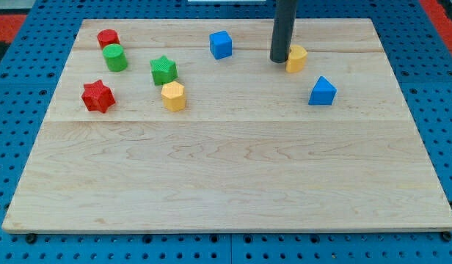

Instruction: Move your arm to the right of the green circle

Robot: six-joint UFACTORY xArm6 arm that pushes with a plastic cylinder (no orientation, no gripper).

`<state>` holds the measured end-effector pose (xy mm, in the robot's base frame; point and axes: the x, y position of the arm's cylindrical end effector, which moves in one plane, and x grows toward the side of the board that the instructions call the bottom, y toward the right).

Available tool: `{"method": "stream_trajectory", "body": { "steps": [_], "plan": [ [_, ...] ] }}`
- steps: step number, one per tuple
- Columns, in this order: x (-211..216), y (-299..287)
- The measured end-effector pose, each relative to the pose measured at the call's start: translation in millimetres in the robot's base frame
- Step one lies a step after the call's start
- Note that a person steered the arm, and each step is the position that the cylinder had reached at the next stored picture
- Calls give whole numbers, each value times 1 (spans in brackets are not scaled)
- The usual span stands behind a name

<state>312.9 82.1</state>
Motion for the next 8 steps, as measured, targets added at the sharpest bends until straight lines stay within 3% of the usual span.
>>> {"method": "stream_trajectory", "body": {
  "steps": [1,3,5,8],
  "plan": [
    [11,21],
    [-27,77],
    [10,51],
    [1,28]
  ]
}}
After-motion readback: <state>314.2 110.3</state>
